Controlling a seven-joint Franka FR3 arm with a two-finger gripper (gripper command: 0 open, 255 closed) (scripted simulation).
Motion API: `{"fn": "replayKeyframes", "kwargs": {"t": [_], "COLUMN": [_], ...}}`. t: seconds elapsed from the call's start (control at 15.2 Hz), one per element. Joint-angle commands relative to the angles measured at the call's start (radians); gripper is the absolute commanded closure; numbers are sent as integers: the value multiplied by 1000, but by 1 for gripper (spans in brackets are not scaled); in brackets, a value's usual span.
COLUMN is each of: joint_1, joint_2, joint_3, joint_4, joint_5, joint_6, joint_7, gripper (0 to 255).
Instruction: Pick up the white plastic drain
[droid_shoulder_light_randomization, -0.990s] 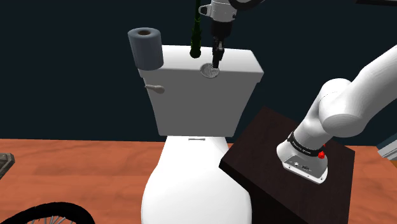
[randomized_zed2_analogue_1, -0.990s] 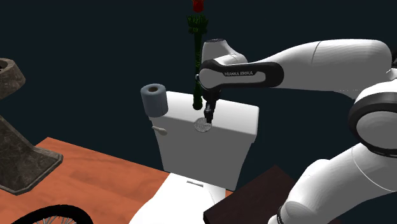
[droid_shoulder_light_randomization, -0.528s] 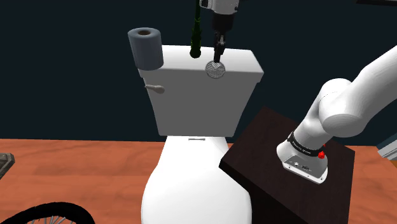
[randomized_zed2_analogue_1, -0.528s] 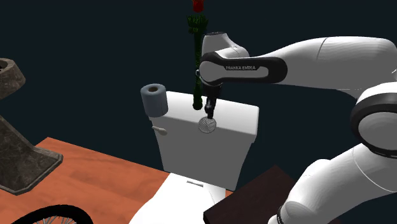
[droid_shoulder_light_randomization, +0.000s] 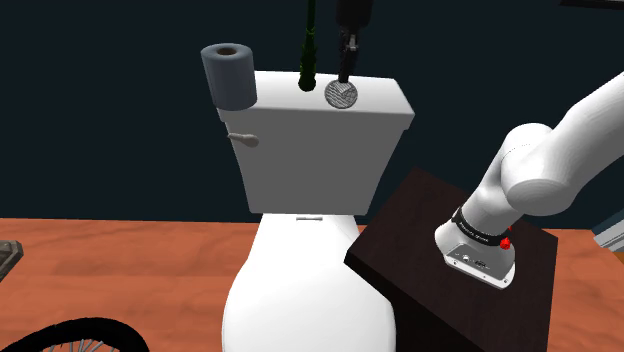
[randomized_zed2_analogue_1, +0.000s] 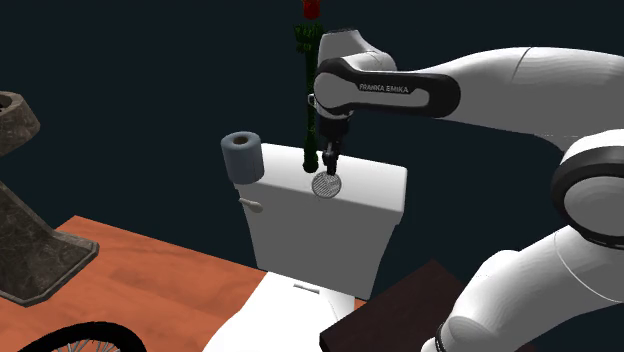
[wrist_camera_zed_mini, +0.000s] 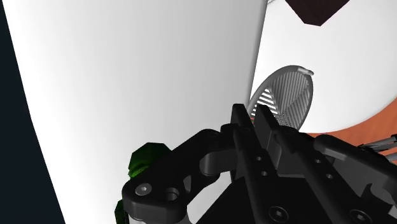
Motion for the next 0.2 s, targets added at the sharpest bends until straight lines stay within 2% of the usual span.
{"fn": "replayKeyframes", "kwargs": {"t": [0.0, 0.13], "joint_1": [0, 0], "joint_2": [4, 5], "joint_3": [0, 0], "joint_4": [31, 33], "joint_5": [0, 0], "joint_6": [-27, -29], "joint_7": [1, 1], "gripper": [255, 255]}}
